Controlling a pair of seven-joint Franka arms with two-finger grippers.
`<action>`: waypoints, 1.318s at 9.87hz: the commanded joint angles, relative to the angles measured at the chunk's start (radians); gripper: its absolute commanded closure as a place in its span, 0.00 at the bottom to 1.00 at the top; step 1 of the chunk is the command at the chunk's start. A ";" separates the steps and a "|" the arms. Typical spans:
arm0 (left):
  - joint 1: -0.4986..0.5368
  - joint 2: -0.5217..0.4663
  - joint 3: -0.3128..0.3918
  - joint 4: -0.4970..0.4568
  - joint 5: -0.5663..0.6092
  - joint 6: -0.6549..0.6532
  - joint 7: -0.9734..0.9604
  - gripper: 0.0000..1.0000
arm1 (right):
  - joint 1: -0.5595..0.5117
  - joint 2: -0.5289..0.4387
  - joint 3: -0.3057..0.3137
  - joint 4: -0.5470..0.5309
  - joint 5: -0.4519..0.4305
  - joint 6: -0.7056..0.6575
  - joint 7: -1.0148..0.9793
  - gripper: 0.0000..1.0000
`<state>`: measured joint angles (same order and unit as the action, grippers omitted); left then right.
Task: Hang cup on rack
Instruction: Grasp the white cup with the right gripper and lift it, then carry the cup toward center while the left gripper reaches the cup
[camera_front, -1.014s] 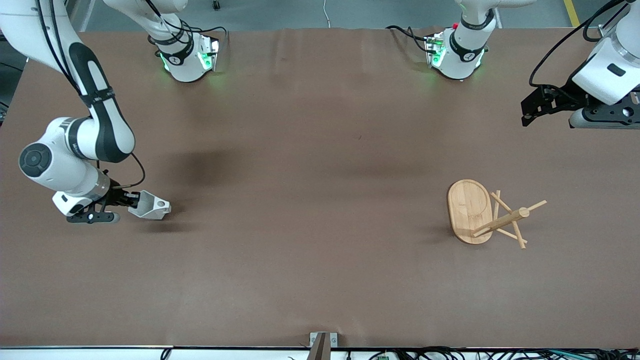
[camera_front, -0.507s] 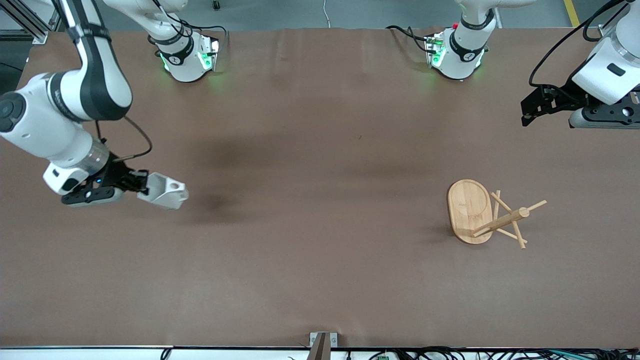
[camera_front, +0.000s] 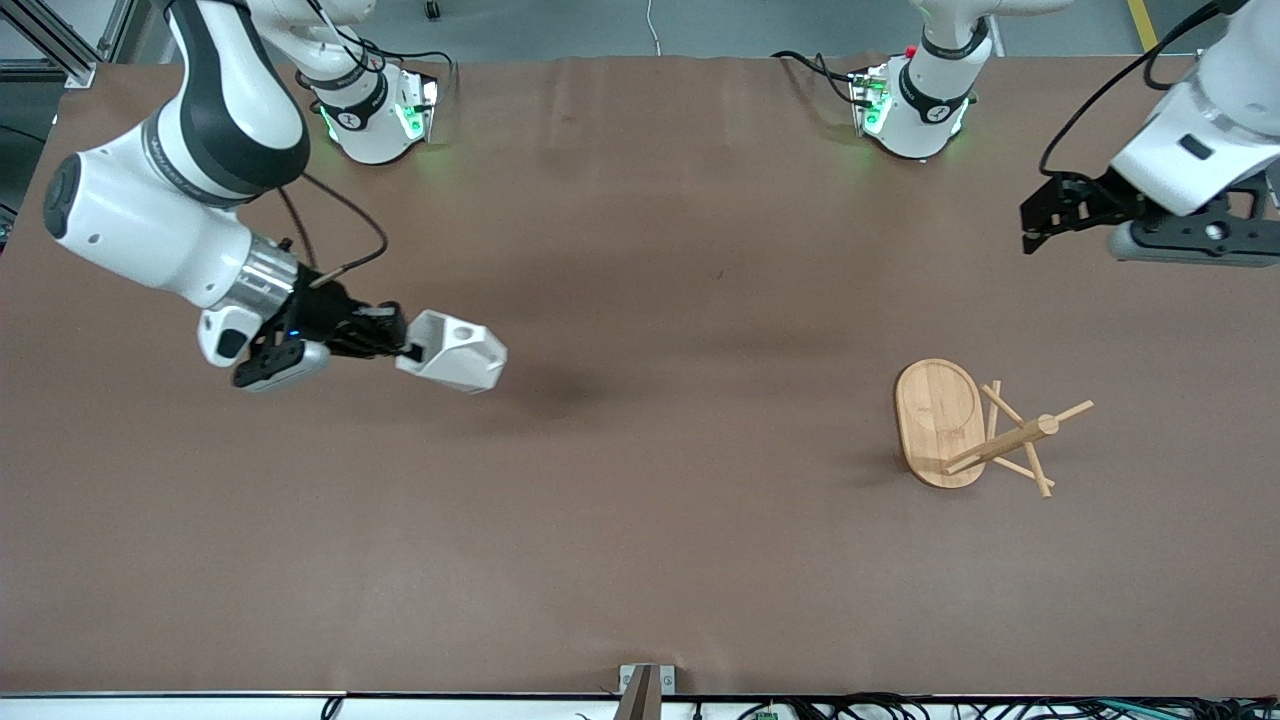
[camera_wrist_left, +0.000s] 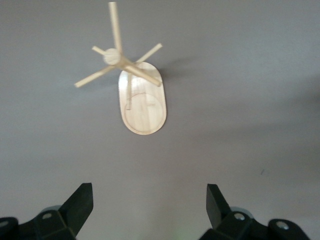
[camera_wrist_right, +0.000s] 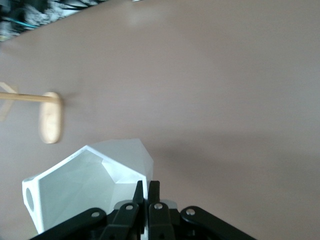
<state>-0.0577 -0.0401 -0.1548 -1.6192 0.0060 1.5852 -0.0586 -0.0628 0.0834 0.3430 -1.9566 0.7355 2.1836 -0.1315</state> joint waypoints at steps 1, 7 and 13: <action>-0.013 0.054 -0.107 0.025 -0.023 0.006 0.032 0.00 | -0.005 0.013 0.051 0.022 0.262 -0.010 -0.010 0.99; -0.011 0.080 -0.486 0.024 -0.097 0.118 0.131 0.00 | 0.008 0.185 0.148 0.154 0.432 -0.195 -0.089 0.99; -0.014 0.144 -0.604 0.016 -0.098 0.206 0.322 0.00 | 0.027 0.208 0.157 0.186 0.450 -0.381 -0.089 0.99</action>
<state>-0.0820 0.0875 -0.7404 -1.5882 -0.0817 1.7721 0.2411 -0.0436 0.2860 0.4932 -1.7817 1.1604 1.8233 -0.2108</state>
